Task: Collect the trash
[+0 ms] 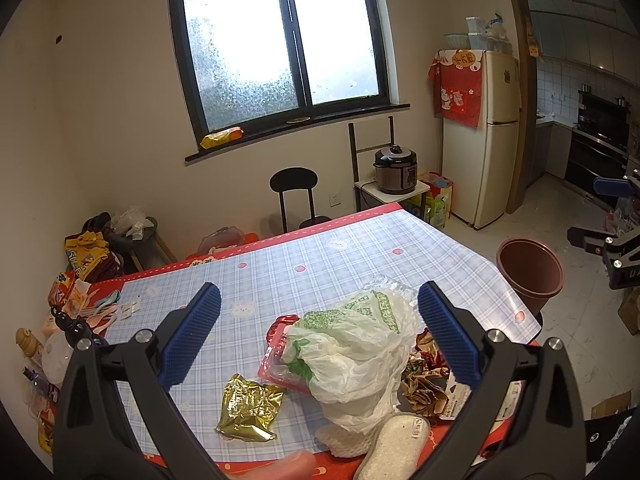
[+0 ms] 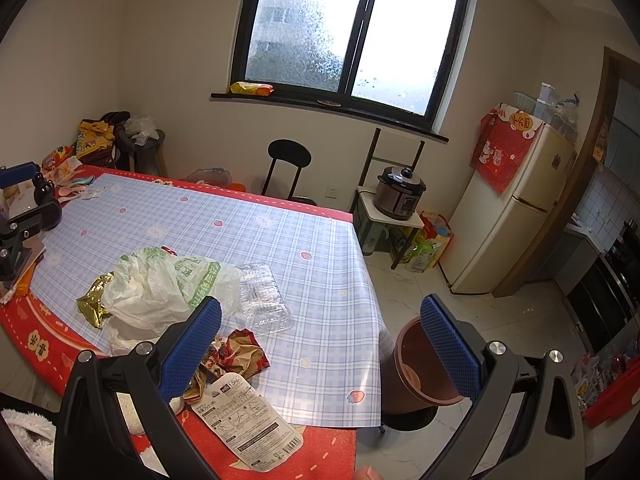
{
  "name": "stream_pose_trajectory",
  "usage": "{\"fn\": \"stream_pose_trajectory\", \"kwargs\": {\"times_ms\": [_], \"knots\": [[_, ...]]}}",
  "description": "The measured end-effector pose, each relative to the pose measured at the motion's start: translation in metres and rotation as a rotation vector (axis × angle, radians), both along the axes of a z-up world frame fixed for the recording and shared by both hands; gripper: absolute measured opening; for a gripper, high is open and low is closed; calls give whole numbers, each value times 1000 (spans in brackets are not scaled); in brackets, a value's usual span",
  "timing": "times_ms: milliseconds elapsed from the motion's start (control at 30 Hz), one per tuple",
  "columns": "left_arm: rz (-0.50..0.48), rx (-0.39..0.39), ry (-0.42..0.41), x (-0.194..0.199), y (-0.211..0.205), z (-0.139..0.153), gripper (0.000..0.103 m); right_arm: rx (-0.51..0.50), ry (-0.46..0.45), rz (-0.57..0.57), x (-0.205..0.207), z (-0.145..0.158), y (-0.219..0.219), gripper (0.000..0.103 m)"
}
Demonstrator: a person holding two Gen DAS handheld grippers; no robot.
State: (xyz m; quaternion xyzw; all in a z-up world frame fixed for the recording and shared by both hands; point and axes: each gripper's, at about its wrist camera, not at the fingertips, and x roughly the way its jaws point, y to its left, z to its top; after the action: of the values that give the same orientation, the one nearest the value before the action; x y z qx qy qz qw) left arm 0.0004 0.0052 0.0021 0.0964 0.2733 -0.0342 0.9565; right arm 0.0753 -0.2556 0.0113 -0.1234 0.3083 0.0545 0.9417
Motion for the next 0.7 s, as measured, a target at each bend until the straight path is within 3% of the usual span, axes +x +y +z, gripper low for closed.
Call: {"fn": "stream_pose_trajectory", "kwargs": {"times_ms": [700], "knots": [[13,1,-3,1,1,10,97,2,2,1,2,0,1,98]]}}
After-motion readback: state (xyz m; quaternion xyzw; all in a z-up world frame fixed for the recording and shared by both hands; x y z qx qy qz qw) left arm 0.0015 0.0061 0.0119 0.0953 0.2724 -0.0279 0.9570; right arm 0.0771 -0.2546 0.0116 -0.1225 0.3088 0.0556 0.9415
